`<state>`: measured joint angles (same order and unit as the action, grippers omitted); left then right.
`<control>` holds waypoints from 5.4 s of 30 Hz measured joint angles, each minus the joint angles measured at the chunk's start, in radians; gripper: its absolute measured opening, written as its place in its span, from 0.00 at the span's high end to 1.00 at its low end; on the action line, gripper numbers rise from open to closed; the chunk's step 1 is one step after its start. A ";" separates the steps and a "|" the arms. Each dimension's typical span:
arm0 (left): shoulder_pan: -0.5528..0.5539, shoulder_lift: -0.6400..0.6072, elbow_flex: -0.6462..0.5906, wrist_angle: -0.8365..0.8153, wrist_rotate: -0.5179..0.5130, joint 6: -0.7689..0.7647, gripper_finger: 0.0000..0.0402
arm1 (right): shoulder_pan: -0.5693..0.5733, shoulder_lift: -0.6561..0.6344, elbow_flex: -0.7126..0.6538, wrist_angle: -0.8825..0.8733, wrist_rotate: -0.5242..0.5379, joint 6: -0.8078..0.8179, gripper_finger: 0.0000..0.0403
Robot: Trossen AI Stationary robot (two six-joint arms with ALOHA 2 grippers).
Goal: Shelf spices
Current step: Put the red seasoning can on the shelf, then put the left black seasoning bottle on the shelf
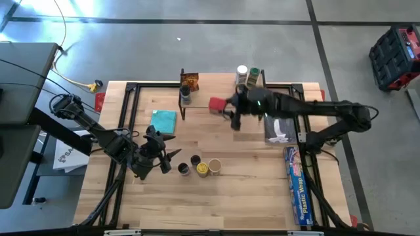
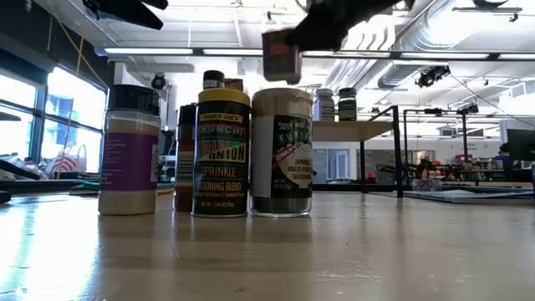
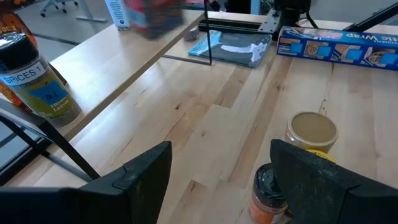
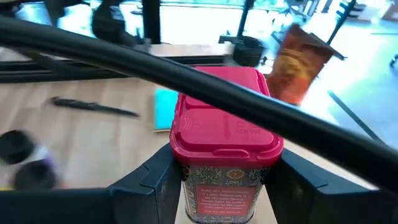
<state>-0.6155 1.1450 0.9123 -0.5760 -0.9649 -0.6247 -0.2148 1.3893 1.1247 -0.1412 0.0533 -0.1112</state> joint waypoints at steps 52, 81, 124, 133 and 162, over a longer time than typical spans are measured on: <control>0.000 0.000 0.000 -0.001 0.005 0.000 0.34 | -0.213 0.080 0.188 -0.127 -0.090 -0.076 0.35; 0.000 0.000 0.000 -0.001 0.012 0.000 0.34 | -0.299 0.316 0.422 -0.431 -0.121 -0.140 0.92; 0.000 0.000 0.000 0.000 0.012 -0.003 0.34 | -0.316 0.258 0.416 -0.532 -0.129 -0.476 0.92; 0.000 0.000 0.000 0.006 0.012 -0.002 0.34 | -0.305 0.292 0.415 -0.558 0.049 -0.499 0.92; -0.001 0.000 0.000 0.005 0.014 -0.002 0.34 | -0.150 0.226 0.415 -0.559 0.109 -0.343 0.93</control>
<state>-0.6163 1.1450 0.9123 -0.5708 -0.9510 -0.6269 -0.3647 1.6152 1.5394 -0.7004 0.1621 -0.4542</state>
